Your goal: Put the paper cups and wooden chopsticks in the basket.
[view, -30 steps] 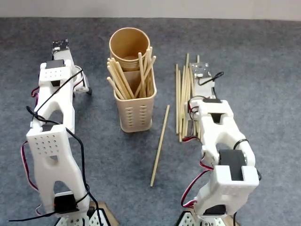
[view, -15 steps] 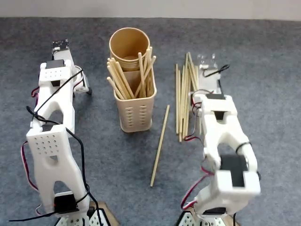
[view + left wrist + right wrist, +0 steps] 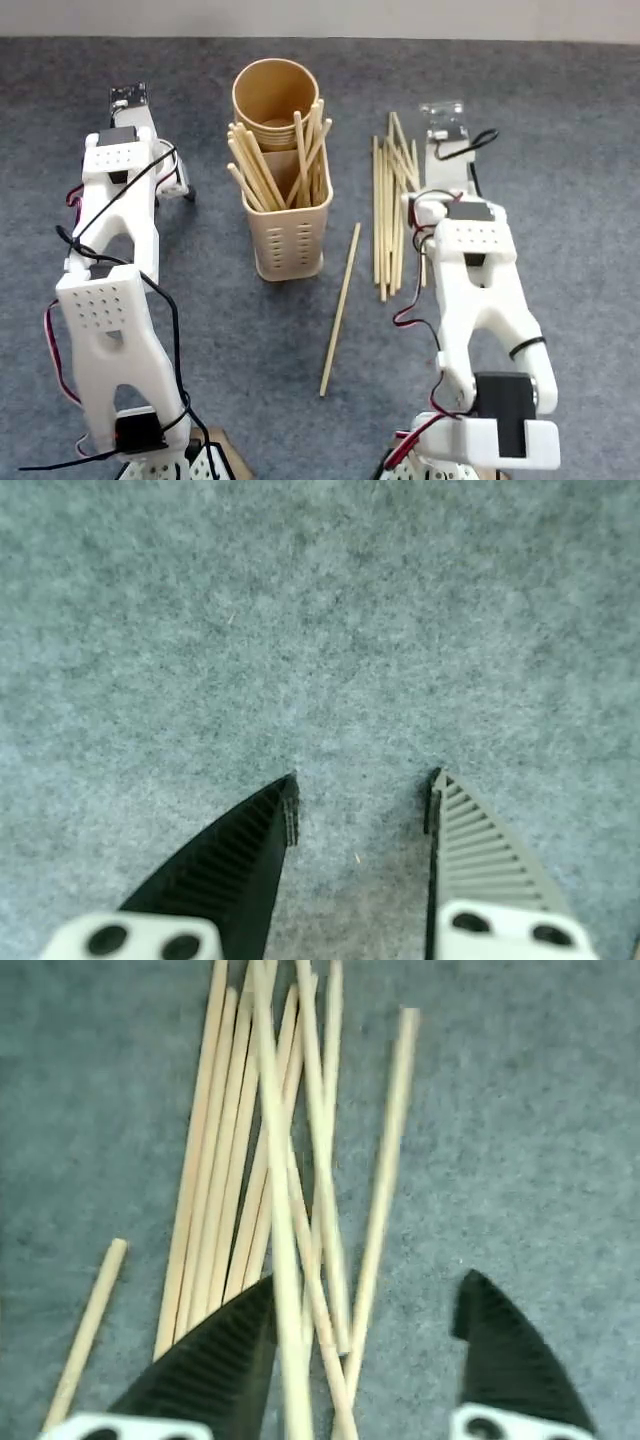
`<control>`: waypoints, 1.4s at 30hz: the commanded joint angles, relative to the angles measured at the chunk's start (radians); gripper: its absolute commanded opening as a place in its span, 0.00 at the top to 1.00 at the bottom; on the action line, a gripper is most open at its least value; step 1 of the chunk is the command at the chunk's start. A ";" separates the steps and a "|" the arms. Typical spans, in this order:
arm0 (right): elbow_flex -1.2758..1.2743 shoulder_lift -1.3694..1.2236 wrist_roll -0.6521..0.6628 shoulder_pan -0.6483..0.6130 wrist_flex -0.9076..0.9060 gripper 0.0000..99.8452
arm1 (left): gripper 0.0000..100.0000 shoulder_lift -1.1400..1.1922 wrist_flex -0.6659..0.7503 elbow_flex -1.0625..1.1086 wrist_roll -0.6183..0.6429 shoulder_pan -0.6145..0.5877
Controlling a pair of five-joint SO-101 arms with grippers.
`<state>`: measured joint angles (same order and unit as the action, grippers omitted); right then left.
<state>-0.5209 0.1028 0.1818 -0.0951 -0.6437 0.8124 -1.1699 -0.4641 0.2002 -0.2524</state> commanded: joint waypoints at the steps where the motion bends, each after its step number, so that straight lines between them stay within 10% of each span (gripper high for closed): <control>1: 0.004 -0.001 0.026 0.018 -0.002 0.70 | 0.78 0.005 0.023 -0.010 -0.009 0.025; 19: 0.128 -0.364 0.028 0.061 0.176 0.71 | 0.78 0.005 0.025 -0.010 -0.009 0.025; 26: 0.160 -0.395 0.025 0.090 0.176 0.98 | 0.78 0.005 0.028 -0.010 -0.009 0.030; 42: 0.154 -0.104 0.023 0.038 -0.018 0.90 | 0.78 0.005 0.028 -0.010 -0.009 0.031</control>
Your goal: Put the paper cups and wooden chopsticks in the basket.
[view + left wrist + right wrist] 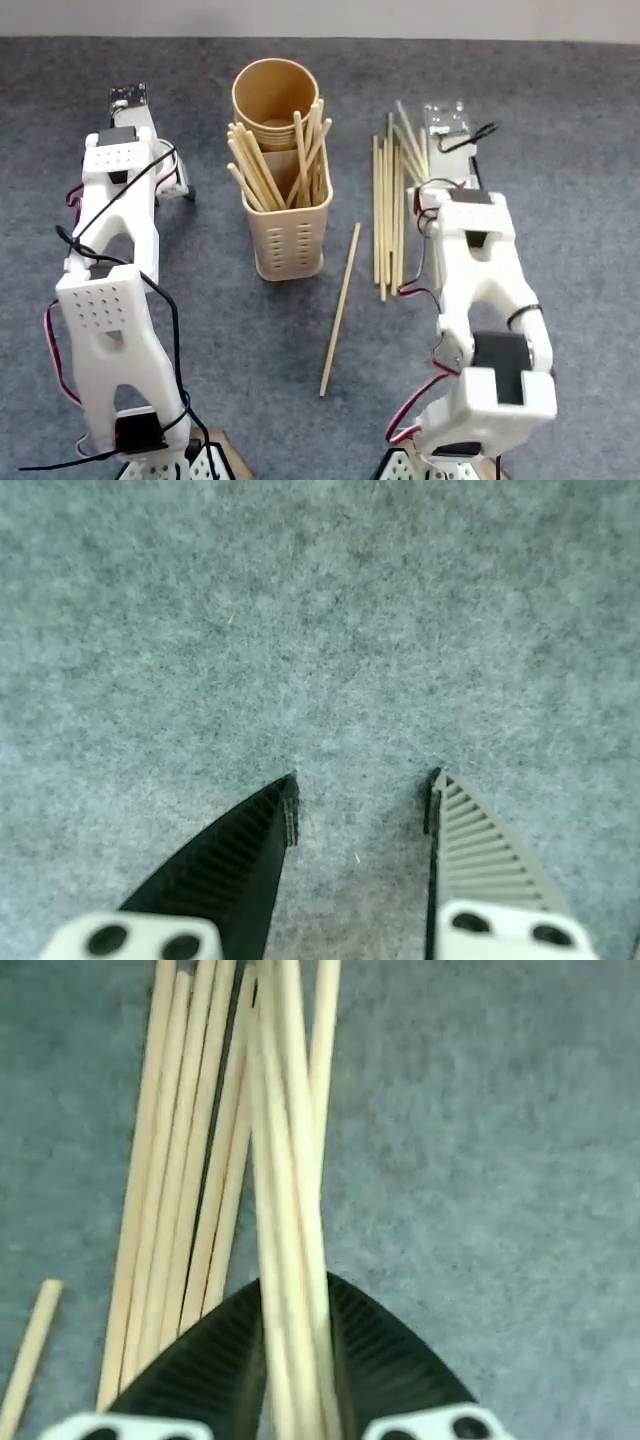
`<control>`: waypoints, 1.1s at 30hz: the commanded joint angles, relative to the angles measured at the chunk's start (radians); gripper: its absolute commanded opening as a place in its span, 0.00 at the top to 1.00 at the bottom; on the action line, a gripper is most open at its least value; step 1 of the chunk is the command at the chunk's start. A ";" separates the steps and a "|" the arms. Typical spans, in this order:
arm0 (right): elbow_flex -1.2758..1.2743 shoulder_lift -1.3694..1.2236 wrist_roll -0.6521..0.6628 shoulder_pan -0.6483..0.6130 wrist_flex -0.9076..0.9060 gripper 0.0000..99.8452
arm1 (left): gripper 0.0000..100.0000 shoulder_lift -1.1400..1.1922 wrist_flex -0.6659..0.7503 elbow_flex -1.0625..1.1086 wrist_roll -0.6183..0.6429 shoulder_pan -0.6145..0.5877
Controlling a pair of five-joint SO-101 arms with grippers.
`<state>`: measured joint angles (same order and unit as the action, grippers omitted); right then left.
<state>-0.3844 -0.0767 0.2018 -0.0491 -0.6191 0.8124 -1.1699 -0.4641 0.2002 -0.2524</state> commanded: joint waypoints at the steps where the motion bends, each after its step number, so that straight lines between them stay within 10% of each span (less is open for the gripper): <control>1: 0.018 0.071 0.003 -0.010 -0.053 0.86 | 0.78 0.005 0.028 -0.010 -0.009 0.031; 33: 0.053 -0.200 0.011 0.110 0.137 0.78 | 0.78 0.005 0.026 -0.010 -0.009 0.030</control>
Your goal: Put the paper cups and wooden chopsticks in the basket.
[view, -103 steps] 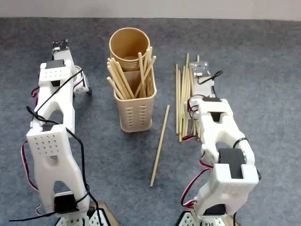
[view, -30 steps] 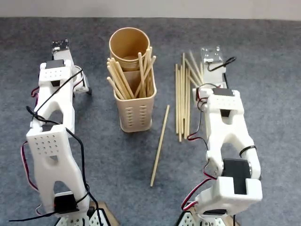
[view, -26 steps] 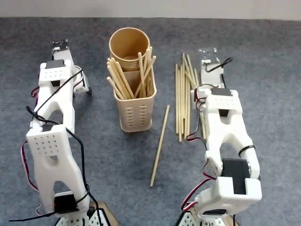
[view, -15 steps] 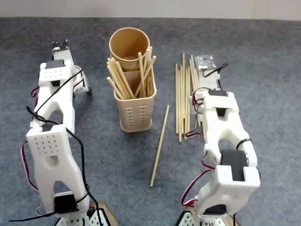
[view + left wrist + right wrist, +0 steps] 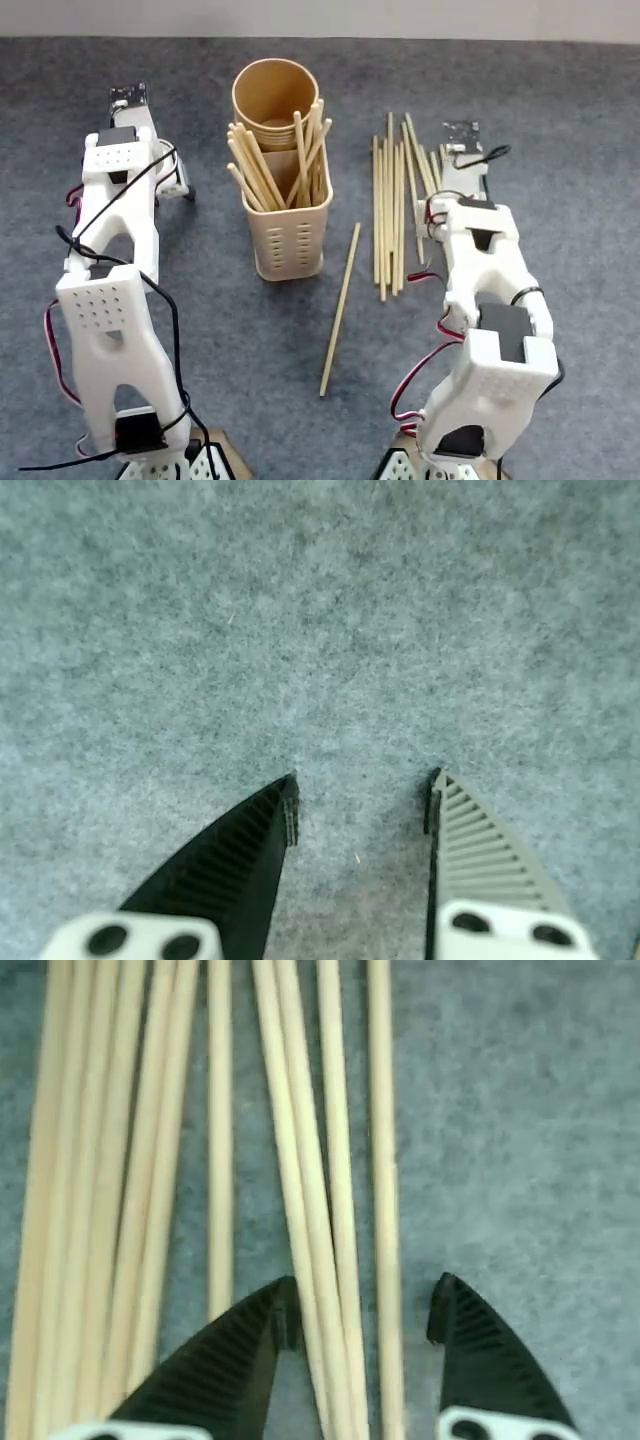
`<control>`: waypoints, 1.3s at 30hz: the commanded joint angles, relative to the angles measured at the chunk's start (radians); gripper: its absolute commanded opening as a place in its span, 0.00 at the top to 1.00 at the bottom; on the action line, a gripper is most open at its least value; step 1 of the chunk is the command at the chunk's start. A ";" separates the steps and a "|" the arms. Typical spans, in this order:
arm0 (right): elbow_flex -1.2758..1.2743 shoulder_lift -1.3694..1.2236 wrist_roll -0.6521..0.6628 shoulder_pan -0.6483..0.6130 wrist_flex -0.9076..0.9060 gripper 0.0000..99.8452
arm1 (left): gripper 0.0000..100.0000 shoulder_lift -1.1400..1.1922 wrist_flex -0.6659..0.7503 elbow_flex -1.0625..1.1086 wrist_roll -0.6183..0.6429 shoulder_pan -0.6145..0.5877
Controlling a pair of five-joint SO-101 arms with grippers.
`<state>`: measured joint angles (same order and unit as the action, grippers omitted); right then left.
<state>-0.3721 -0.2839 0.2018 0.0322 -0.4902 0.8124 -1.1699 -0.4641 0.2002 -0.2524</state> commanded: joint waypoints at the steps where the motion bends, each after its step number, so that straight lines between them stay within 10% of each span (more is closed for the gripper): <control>1: 0.041 0.007 0.011 0.031 0.008 0.78 | 0.78 0.005 0.026 -0.010 -0.009 0.030; 39: 0.119 -0.081 0.075 0.061 0.058 0.78 | 0.78 0.005 0.028 -0.010 -0.009 0.031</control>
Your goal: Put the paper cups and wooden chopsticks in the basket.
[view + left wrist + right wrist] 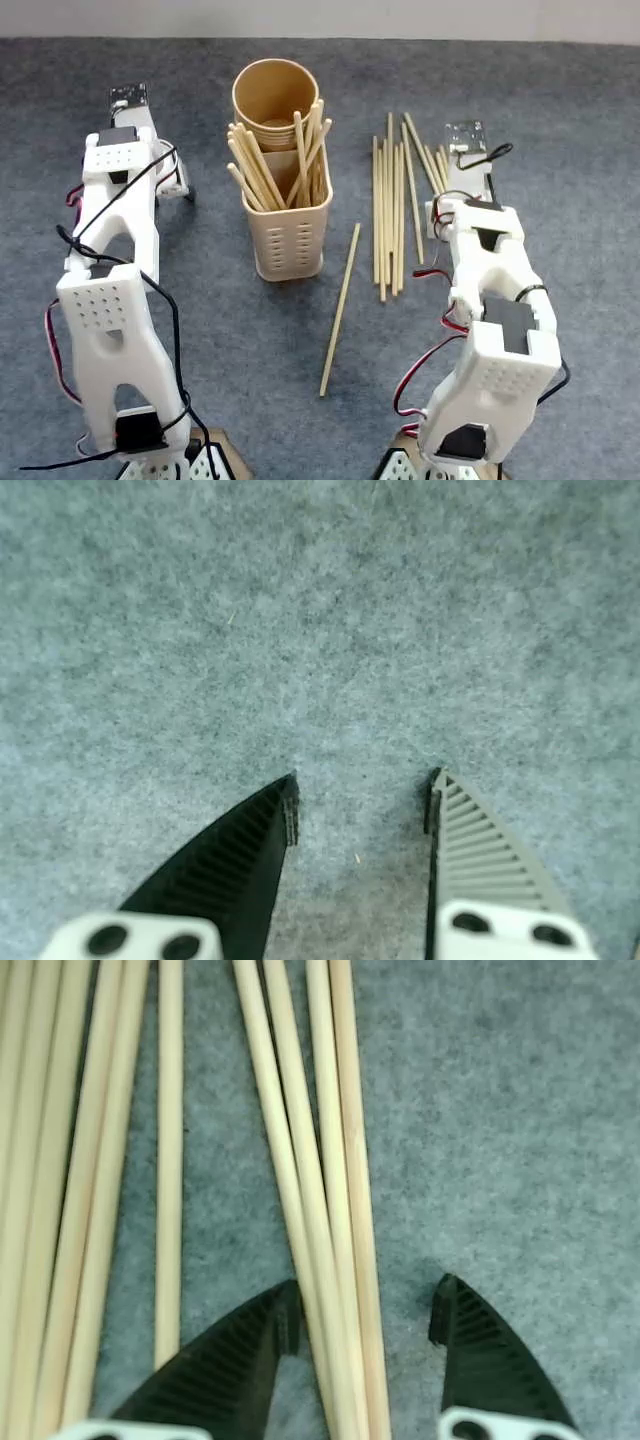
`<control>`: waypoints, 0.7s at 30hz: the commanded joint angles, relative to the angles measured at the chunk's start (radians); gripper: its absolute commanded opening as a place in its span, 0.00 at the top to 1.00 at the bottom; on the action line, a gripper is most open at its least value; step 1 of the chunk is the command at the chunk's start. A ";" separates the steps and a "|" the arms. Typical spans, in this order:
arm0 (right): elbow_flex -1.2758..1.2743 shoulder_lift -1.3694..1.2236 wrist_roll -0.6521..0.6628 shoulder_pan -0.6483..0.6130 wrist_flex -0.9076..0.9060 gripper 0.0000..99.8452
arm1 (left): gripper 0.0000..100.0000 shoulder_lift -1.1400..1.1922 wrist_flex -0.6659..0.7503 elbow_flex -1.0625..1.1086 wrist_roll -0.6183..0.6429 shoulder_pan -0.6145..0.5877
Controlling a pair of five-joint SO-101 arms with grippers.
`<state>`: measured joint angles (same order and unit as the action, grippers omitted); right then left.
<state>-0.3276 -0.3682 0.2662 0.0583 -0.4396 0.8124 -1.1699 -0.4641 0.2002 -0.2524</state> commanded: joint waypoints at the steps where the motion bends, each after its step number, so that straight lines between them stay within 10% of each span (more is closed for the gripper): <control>1: 0.099 0.004 0.011 0.045 -0.019 0.78 | 0.78 0.005 0.028 -0.010 -0.009 0.030; 21: 0.447 -0.378 0.144 0.041 -0.357 1.00 | 0.78 0.005 0.026 -0.010 -0.009 0.031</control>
<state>0.0253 -0.6920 0.3552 0.1181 -0.6682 0.8124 -1.1684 -0.4641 0.2002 -0.2509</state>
